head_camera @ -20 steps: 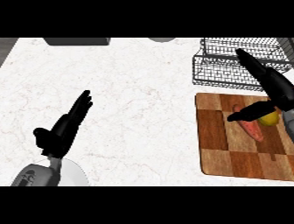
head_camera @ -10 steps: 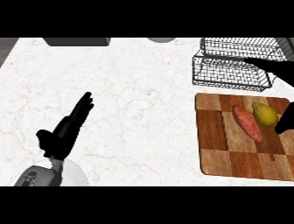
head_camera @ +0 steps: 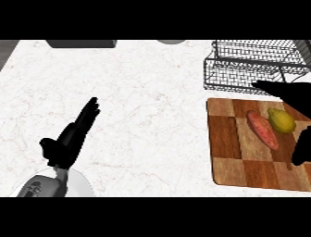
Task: Pick the sweet potato from the cutting board and place it in the tiered basket
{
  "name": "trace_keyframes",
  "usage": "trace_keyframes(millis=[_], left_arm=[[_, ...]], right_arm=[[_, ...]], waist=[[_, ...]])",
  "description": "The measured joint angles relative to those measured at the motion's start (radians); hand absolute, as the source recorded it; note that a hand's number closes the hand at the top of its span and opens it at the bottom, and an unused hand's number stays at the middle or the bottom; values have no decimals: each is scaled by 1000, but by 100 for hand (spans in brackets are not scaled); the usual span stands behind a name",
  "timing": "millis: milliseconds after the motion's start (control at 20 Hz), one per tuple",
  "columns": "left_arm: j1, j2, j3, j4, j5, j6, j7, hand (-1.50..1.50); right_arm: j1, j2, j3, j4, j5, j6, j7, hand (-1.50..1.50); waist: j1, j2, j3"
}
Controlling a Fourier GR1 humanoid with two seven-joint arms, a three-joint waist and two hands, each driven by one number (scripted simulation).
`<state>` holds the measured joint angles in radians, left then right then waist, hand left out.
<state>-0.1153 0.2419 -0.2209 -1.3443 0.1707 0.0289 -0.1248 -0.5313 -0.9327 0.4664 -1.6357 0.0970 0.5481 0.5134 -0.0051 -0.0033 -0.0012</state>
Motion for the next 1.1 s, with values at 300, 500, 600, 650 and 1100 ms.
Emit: trace_keyframes(millis=[300, 500, 600, 650, 1100], left_arm=[[-10, -15, 15, -13, -11, -4, 29, 0], [8, -23, 19, -12, -27, -16, 11, 0], [15, -26, 26, -13, -33, -22, 11, 0], [4, -27, 37, 4, -33, -31, 6, 0], [4, -50, 67, 7, -62, -60, 6, 0]], right_arm=[[76, 51, -28, -13, 152, -55, 33, -150], [99, 101, -28, 21, 233, -35, 71, -150], [118, 130, -40, 43, 267, -28, 64, -150], [130, 138, -51, 49, 279, -20, 54, -150], [151, 263, -105, 246, 466, -64, -91, -150]], waist=[[4, 2, 1], [7, 3, 1], [7, 3, 1], [7, 3, 1], [9, 4, 1]])
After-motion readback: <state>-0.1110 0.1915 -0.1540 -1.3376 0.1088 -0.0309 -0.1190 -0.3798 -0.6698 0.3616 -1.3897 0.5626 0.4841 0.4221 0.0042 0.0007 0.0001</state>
